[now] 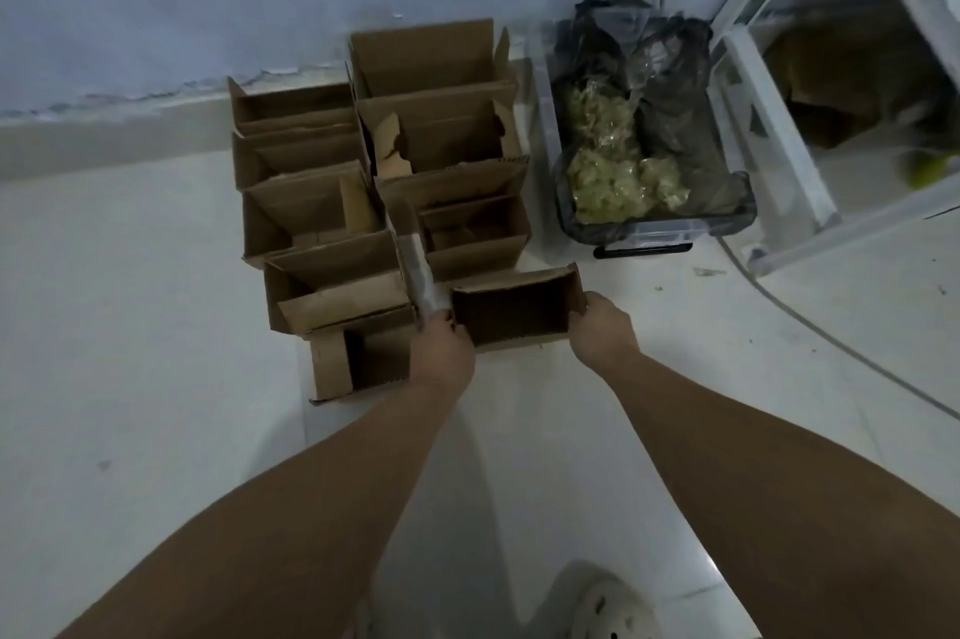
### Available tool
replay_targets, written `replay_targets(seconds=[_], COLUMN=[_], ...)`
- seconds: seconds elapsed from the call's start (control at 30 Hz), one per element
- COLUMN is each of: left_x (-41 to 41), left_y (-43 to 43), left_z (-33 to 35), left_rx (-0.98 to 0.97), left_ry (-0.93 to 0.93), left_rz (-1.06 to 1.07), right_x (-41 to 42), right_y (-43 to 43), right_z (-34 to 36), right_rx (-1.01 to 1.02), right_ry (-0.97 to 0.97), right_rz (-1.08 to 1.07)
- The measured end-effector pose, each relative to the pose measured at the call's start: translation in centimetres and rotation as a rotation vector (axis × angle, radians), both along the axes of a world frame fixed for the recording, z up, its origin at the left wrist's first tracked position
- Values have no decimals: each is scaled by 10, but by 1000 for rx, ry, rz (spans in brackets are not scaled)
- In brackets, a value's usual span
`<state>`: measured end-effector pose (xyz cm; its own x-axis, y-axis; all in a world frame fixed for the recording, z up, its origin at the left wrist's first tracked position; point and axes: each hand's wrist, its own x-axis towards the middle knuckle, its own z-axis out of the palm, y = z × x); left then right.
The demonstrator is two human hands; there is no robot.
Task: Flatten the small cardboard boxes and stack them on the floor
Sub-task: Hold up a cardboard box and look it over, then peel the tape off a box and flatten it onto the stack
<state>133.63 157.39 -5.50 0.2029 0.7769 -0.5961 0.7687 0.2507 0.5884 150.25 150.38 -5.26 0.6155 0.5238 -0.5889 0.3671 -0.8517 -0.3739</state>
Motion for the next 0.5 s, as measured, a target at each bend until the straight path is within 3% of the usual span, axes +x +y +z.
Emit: replay_targets(seconds=[0.1,0.23,0.5], left_x=[-4,-6,-10], left_y=[-5,-9,-10], left_z=[-11,-10,50], left_rx=[35,65,171], left_ry=[45,-9,-151], left_rz=[-128,-36,39], right_x=[1,-2,-25], right_y=[1,5,16], right_z=[-8,-5,59], right_rx=[4,44,33], right_ry=[63,78,-118], right_rz=[17,-3,43])
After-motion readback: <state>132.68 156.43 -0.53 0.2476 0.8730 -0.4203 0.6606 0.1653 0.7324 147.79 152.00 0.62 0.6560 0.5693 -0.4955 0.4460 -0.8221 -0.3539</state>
